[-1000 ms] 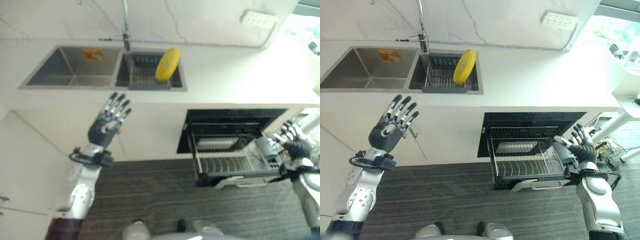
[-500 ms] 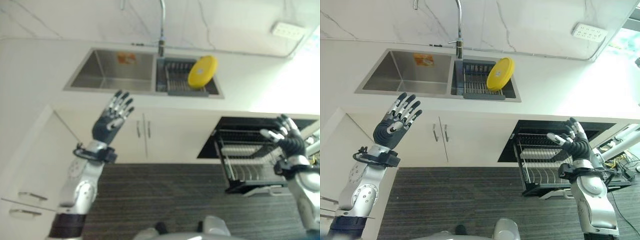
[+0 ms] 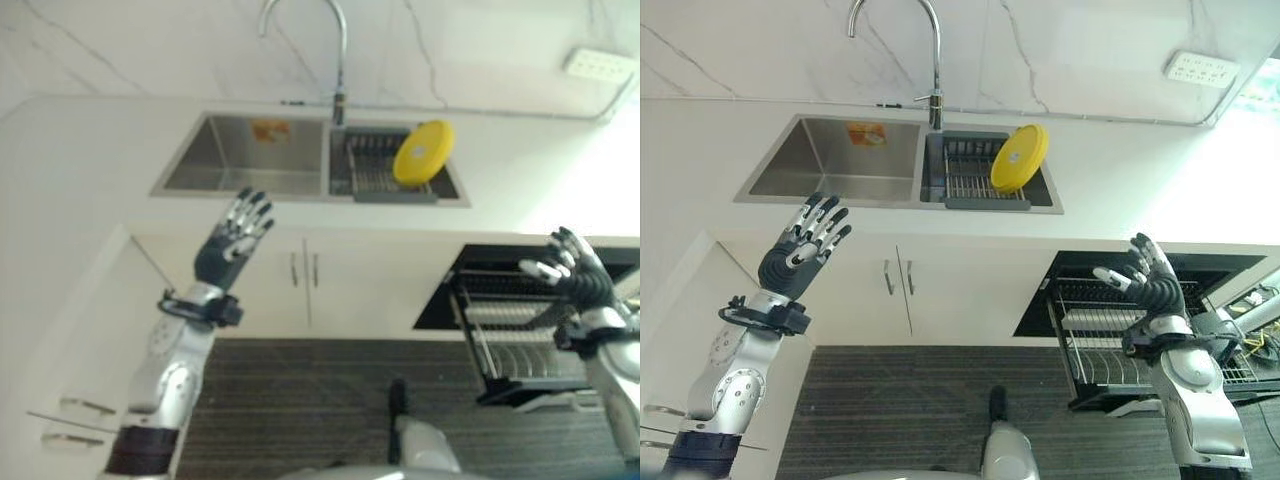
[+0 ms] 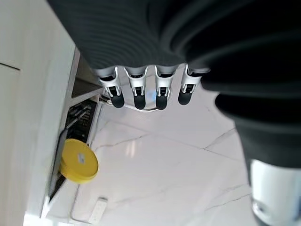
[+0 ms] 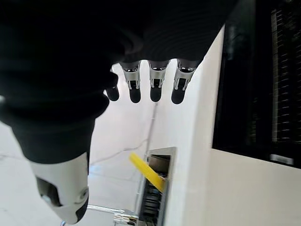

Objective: Place the dishes in the dishwasher.

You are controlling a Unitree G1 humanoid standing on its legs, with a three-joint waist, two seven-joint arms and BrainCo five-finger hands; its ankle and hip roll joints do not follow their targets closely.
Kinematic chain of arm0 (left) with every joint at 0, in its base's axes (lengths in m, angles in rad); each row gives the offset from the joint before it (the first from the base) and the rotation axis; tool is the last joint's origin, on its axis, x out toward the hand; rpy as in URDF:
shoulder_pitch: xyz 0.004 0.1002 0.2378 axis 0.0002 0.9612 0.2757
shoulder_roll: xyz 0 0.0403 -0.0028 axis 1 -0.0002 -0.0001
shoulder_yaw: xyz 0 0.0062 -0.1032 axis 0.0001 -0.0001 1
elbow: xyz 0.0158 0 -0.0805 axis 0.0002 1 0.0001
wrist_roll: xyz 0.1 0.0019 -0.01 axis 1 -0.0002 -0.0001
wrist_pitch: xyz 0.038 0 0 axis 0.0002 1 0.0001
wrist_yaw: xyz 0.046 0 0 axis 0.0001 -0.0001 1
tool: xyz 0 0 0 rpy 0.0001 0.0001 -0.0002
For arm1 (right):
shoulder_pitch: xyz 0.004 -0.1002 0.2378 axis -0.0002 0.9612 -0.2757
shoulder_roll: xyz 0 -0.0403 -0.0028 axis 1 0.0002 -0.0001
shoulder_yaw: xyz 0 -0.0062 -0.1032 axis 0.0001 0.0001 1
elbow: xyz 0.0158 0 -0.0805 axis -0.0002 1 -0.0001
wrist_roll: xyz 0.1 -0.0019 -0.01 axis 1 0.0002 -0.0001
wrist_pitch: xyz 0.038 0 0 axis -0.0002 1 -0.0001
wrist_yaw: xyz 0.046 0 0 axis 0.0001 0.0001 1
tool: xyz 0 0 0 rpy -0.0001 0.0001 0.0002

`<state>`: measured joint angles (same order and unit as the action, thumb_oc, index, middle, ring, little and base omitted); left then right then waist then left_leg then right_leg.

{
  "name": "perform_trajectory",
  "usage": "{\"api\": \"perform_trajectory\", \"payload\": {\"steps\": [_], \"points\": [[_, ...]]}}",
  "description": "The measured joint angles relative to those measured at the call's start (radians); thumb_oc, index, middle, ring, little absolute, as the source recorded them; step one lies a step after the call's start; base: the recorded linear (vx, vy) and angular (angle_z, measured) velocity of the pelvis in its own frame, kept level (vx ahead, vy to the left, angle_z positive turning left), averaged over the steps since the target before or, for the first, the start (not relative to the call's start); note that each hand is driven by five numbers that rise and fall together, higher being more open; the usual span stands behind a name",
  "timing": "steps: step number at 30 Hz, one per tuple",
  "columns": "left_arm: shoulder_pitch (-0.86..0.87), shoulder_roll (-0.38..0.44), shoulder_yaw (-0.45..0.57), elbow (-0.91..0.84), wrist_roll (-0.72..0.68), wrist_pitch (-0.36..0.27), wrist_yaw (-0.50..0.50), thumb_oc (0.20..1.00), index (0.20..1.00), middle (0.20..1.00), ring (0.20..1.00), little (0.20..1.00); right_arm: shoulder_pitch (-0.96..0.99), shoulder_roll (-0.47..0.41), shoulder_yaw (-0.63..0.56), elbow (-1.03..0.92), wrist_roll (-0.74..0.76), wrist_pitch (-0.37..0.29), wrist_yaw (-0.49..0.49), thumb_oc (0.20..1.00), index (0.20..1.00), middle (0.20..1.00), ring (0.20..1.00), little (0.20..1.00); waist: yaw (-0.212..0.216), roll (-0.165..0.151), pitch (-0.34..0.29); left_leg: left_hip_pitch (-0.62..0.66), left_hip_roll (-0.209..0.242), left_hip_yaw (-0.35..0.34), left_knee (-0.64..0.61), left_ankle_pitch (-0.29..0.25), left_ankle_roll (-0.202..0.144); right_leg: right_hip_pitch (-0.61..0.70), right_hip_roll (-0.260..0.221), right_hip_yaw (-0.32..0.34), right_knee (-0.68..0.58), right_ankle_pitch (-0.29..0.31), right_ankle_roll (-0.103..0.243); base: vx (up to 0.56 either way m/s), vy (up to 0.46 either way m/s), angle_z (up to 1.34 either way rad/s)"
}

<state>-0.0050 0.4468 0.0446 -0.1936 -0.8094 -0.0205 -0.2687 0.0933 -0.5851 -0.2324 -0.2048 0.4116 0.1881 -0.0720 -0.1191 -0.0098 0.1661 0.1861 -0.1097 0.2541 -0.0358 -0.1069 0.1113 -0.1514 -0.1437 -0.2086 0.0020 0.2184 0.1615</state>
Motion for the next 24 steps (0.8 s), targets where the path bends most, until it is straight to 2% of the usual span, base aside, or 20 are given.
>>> {"api": "perform_trajectory", "payload": {"steps": [4, 5, 8, 11, 15, 16, 17, 18, 19, 20, 21, 22, 23, 24], "points": [[0.000, -0.011, -0.004, -0.005, -0.005, 0.000, -0.018, 1.000, 1.000, 1.000, 1.000, 1.000, -0.009, 0.035, 0.002, 0.001, -0.020, 0.002, -0.010, 1.000, 1.000, 1.000, 1.000, 1.000, -0.017, -0.019, -0.013, 0.058, 0.008, 0.006, -0.029, -0.014, -0.012, 0.103, 0.016, 0.001, -0.040, -0.010, -0.016, 0.25, -0.180, -0.16], [0.000, -0.013, -0.005, -0.005, -0.005, 0.001, -0.018, 1.000, 1.000, 1.000, 1.000, 1.000, -0.009, 0.038, 0.007, 0.003, -0.020, 0.003, -0.011, 1.000, 1.000, 1.000, 1.000, 1.000, -0.021, -0.019, -0.016, 0.072, 0.017, 0.008, -0.036, -0.019, -0.019, 0.121, 0.032, 0.002, -0.057, -0.038, -0.055, 0.18, -0.139, -0.11], [0.004, -0.022, -0.004, -0.008, -0.037, 0.001, -0.021, 1.000, 1.000, 1.000, 1.000, 1.000, -0.003, 0.035, 0.008, 0.003, -0.021, 0.008, -0.009, 1.000, 1.000, 1.000, 1.000, 1.000, -0.030, 0.005, -0.030, 0.097, 0.076, 0.026, -0.035, -0.033, -0.052, 0.164, 0.100, 0.005, -0.082, -0.044, -0.106, 0.18, -0.149, -0.17], [0.010, -0.029, -0.003, -0.038, -0.037, 0.001, -0.043, 1.000, 1.000, 1.000, 1.000, 1.000, 0.002, 0.029, 0.005, 0.003, -0.021, 0.019, -0.005, 1.000, 1.000, 1.000, 1.000, 1.000, -0.044, 0.008, -0.034, 0.110, 0.120, 0.032, -0.035, -0.035, -0.086, 0.179, 0.144, 0.003, -0.088, -0.065, -0.137, 0.14, -0.122, -0.09], [0.022, -0.036, 0.000, -0.039, -0.037, 0.002, -0.062, 1.000, 1.000, 1.000, 1.000, 1.000, 0.020, 0.027, -0.019, 0.003, -0.020, 0.021, 0.006, 1.000, 1.000, 1.000, 1.000, 1.000, -0.057, 0.012, -0.037, 0.101, 0.151, 0.032, -0.001, -0.050, -0.122, 0.185, 0.171, 0.006, -0.088, -0.094, -0.157, 0.10, -0.126, -0.01], [0.033, -0.034, 0.005, -0.040, -0.038, 0.001, -0.065, 1.000, 1.000, 1.000, 1.000, 1.000, 0.036, 0.026, -0.018, 0.003, -0.020, 0.022, 0.017, 1.000, 1.000, 1.000, 1.000, 1.000, -0.057, 0.001, -0.042, 0.061, 0.162, 0.032, 0.092, -0.076, -0.157, 0.187, 0.171, 0.009, -0.088, -0.109, -0.175, 0.11, -0.103, -0.08], [0.041, -0.034, 0.007, -0.040, -0.038, 0.001, -0.065, 1.000, 1.000, 1.000, 1.000, 1.000, 0.043, 0.026, -0.019, 0.003, -0.020, 0.022, 0.024, 1.000, 1.000, 1.000, 1.000, 1.000, -0.052, -0.021, -0.048, -0.004, 0.168, 0.032, 0.237, -0.096, -0.189, 0.184, 0.159, 0.024, -0.094, -0.116, -0.181, 0.13, -0.021, -0.11], [0.043, -0.037, 0.004, -0.041, -0.037, 0.001, -0.067, 1.000, 1.000, 1.000, 1.000, 1.000, 0.043, 0.023, -0.029, 0.003, -0.020, 0.021, 0.033, 1.000, 1.000, 1.000, 1.000, 1.000, -0.040, -0.033, -0.051, -0.119, 0.187, 0.021, 0.462, -0.101, -0.211, 0.187, 0.153, 0.044, -0.095, -0.122, -0.179, 0.13, 0.080, -0.21], [0.046, -0.047, 0.000, -0.044, -0.036, -0.001, -0.071, 1.000, 1.000, 1.000, 1.000, 1.000, 0.046, 0.022, -0.049, 0.003, -0.020, 0.021, 0.035, 1.000, 1.000, 1.000, 1.000, 1.000, -0.031, -0.044, -0.047, -0.244, 0.221, -0.005, 0.672, -0.088, -0.255, 0.183, 0.147, 0.065, -0.096, -0.124, -0.182, 0.17, 0.205, -0.31], [0.053, -0.055, -0.005, -0.043, -0.036, -0.001, -0.076, 1.000, 1.000, 1.000, 1.000, 1.000, 0.049, 0.027, -0.059, 0.004, -0.020, 0.021, 0.031, 1.000, 1.000, 1.000, 1.000, 1.000, -0.018, -0.046, -0.047, -0.295, 0.242, 0.019, 0.641, -0.096, -0.235, 0.169, 0.138, 0.062, -0.096, -0.125, -0.178, 0.19, 0.284, -0.48], [0.064, -0.047, -0.005, -0.040, -0.036, -0.002, -0.081, 1.000, 1.000, 1.000, 1.000, 1.000, 0.045, 0.020, -0.049, 0.008, -0.020, 0.021, 0.037, 1.000, 1.000, 1.000, 1.000, 1.000, -0.011, -0.044, -0.047, -0.305, 0.251, 0.055, 0.481, -0.092, -0.216, 0.153, 0.135, 0.055, -0.096, -0.130, -0.169, 0.28, 0.369, -0.54], [0.077, -0.047, -0.006, -0.025, -0.036, -0.002, -0.087, 1.000, 1.000, 1.000, 1.000, 1.000, 0.032, 0.019, -0.038, 0.041, -0.020, 0.021, 0.043, 1.000, 1.000, 1.000, 1.000, 1.000, -0.014, -0.027, -0.046, -0.296, 0.247, 0.059, 0.294, -0.069, -0.180, 0.154, 0.138, 0.046, -0.094, -0.185, -0.072, 0.26, 0.311, -0.54], [0.085, -0.058, -0.005, -0.020, -0.036, -0.002, -0.090, 1.000, 1.000, 1.000, 1.000, 1.000, 0.026, -0.002, -0.036, 0.063, -0.020, 0.021, 0.043, 1.000, 1.000, 1.000, 1.000, 1.000, 0.000, 0.024, -0.032, -0.294, 0.291, 0.038, 0.156, -0.060, -0.188, 0.131, 0.163, 0.026, 0.000, -0.231, -0.088, 0.27, 0.290, -0.45], [0.076, -0.040, 0.001, -0.020, -0.036, -0.008, -0.100, 1.000, 1.000, 1.000, 1.000, 1.000, 0.029, -0.017, -0.033, 0.079, -0.021, 0.022, 0.041, 1.000, 1.000, 1.000, 1.000, 1.000, 0.007, 0.001, -0.019, -0.285, 0.274, 0.018, 0.123, 0.085, -0.251, 0.097, 0.118, 0.015, 0.143, -0.273, -0.171, 0.19, 0.231, -0.13]]}}
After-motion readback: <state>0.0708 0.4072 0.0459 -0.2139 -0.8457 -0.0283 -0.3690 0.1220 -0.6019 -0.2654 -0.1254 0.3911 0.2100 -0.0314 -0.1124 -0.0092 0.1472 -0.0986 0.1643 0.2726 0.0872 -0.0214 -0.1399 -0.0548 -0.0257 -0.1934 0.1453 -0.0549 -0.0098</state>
